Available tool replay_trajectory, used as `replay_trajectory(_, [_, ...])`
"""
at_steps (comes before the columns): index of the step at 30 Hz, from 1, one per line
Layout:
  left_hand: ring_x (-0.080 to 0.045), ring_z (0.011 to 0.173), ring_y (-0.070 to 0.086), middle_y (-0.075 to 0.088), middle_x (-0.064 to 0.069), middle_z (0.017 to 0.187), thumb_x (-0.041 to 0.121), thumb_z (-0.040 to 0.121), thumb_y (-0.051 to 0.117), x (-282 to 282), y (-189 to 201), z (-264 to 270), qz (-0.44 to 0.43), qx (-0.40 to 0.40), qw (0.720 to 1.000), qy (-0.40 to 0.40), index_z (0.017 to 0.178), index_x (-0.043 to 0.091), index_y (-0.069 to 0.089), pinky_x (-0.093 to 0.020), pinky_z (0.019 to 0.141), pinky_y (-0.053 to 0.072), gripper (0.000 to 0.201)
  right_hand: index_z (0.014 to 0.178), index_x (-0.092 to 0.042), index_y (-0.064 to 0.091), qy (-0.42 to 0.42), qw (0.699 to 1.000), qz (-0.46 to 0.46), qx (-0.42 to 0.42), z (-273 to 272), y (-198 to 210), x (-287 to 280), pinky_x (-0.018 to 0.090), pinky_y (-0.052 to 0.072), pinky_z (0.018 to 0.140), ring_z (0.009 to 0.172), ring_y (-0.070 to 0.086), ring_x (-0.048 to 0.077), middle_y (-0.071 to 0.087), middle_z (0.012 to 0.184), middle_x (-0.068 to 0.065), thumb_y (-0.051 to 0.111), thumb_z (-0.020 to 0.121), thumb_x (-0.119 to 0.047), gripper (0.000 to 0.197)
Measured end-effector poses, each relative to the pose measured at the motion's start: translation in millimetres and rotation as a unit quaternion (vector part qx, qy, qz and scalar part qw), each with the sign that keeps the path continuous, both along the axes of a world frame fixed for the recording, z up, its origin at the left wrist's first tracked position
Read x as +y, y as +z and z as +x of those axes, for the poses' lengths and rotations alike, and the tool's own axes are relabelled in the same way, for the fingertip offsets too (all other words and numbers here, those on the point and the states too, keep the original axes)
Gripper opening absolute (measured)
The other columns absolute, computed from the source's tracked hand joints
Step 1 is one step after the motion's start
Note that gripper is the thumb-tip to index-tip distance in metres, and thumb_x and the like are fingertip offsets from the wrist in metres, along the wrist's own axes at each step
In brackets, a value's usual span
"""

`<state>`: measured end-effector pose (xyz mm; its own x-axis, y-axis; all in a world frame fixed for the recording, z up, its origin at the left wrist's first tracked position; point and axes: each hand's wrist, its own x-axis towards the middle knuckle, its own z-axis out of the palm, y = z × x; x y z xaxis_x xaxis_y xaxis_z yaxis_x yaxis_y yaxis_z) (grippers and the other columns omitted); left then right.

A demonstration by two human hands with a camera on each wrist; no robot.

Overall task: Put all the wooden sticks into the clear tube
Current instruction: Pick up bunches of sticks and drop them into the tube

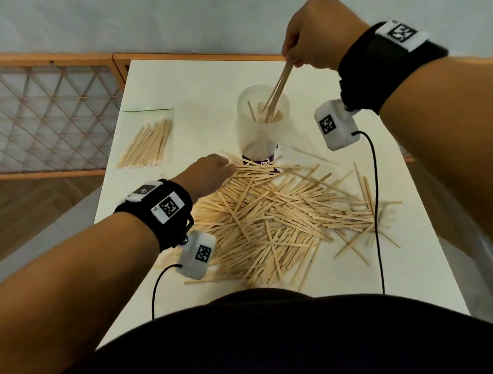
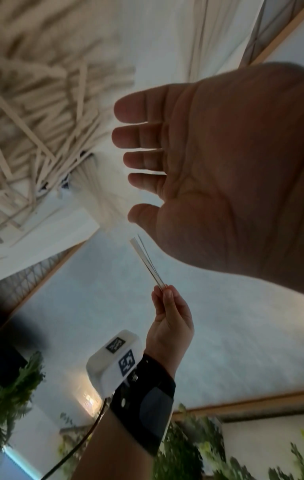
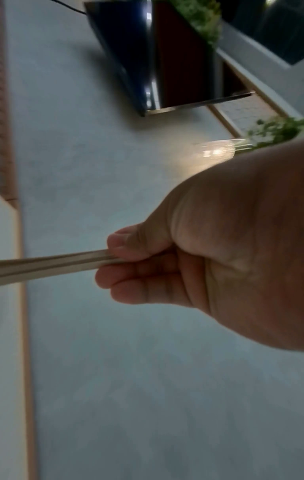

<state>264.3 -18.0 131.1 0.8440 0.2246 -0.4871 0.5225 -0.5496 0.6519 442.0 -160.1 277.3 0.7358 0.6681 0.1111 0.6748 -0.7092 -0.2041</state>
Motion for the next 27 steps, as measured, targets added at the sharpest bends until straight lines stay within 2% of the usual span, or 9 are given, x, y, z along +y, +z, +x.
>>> replay_trajectory(2, [-0.038, 0.122, 0.049, 0.052, -0.020, 0.135, 0.037, 0.099, 0.045, 3, -10, -9, 0.013, 0.015, 1.000, -0.011, 0.130, -0.001, 0.049, -0.044, 0.101, 0.039, 0.049, 0.098, -0.003, 0.074, 0.031, 0.997, -0.067, -0.003, 4, -23, 14, 0.030, 0.048, 0.078, 0.090, 0.067, 0.026, 0.072, 0.095, 0.013, 0.060, 0.088, -0.006, 0.017])
replay_trajectory(5, [-0.024, 0.113, 0.051, 0.053, -0.011, 0.124, 0.038, 0.098, 0.046, 6, -20, -21, 0.005, 0.025, 1.000, 0.000, 0.121, 0.013, 0.055, -0.032, 0.095, 0.038, 0.036, 0.100, -0.005, 0.073, 0.056, 0.986, -0.156, 0.021, 10, -64, 28, 0.033, 0.047, 0.082, 0.098, 0.064, 0.029, 0.070, 0.104, 0.012, 0.057, 0.088, -0.005, 0.020])
replay_trajectory(8, [-0.023, 0.124, 0.047, 0.048, -0.006, 0.140, 0.039, 0.098, 0.045, 13, -29, -32, 0.023, 0.048, 0.999, 0.008, 0.133, 0.012, 0.050, -0.028, 0.094, 0.034, 0.045, 0.105, -0.002, 0.071, 0.061, 0.973, -0.216, 0.052, 13, -97, 31, 0.035, 0.048, 0.087, 0.101, 0.061, 0.033, 0.068, 0.109, 0.015, 0.053, 0.091, -0.013, 0.025])
replay_trajectory(11, [-0.023, 0.122, 0.047, 0.049, -0.005, 0.139, 0.043, 0.097, 0.046, 18, -36, -39, 0.021, 0.064, 0.998, 0.017, 0.133, 0.013, 0.050, -0.030, 0.094, 0.037, 0.047, 0.111, -0.004, 0.069, 0.066, 0.971, -0.214, 0.081, 16, -109, 26, 0.036, 0.043, 0.091, 0.108, 0.058, 0.033, 0.066, 0.116, 0.013, 0.049, 0.096, -0.020, 0.030])
replay_trajectory(13, [-0.023, 0.124, 0.046, 0.048, -0.004, 0.139, 0.044, 0.097, 0.045, 20, -40, -42, 0.038, 0.069, 0.997, 0.000, 0.134, 0.014, 0.050, -0.030, 0.094, 0.035, 0.048, 0.114, -0.006, 0.067, 0.054, 0.981, -0.163, 0.091, 19, -106, 18, 0.036, 0.040, 0.095, 0.114, 0.054, 0.031, 0.063, 0.122, 0.012, 0.046, 0.098, -0.022, 0.031])
replay_trajectory(16, [-0.021, 0.127, 0.045, 0.043, -0.003, 0.143, 0.044, 0.097, 0.046, 22, -48, -45, 0.072, 0.079, 0.993, -0.042, 0.135, 0.018, 0.048, -0.029, 0.097, 0.033, 0.047, 0.113, -0.009, 0.068, -0.008, 0.993, 0.013, 0.121, 18, -95, -3, 0.028, 0.038, 0.096, 0.115, 0.055, 0.022, 0.065, 0.121, 0.006, 0.045, 0.097, -0.019, 0.029])
replay_trajectory(19, [-0.023, 0.126, 0.046, 0.037, -0.005, 0.145, 0.049, 0.093, 0.050, 21, -57, -49, 0.113, 0.088, 0.985, -0.094, 0.137, 0.023, 0.046, -0.035, 0.105, 0.035, 0.051, 0.108, -0.012, 0.070, -0.072, 0.975, 0.165, 0.129, 1, -91, -31, 0.022, 0.041, 0.091, 0.106, 0.059, 0.012, 0.069, 0.106, -0.002, 0.047, 0.095, -0.020, 0.027])
replay_trajectory(21, [-0.026, 0.130, 0.041, 0.030, -0.006, 0.148, 0.052, 0.090, 0.053, 15, -60, -52, 0.141, 0.085, 0.978, -0.129, 0.142, 0.024, 0.038, -0.038, 0.108, 0.034, 0.061, 0.106, -0.013, 0.070, -0.100, 0.961, 0.199, 0.163, -15, -99, -49, 0.021, 0.044, 0.090, 0.101, 0.061, 0.010, 0.069, 0.100, -0.003, 0.049, 0.095, -0.023, 0.026])
replay_trajectory(27, [-0.031, 0.143, 0.019, 0.009, -0.008, 0.159, 0.054, 0.085, 0.058, -9, -86, -55, 0.245, 0.073, 0.948, -0.187, 0.152, 0.015, 0.015, -0.042, 0.113, 0.029, 0.089, 0.110, -0.012, 0.069, -0.078, 0.973, -0.022, 0.215, -65, -168, -97, 0.027, 0.039, 0.087, 0.109, 0.057, 0.023, 0.066, 0.116, 0.006, 0.053, 0.095, -0.030, 0.028])
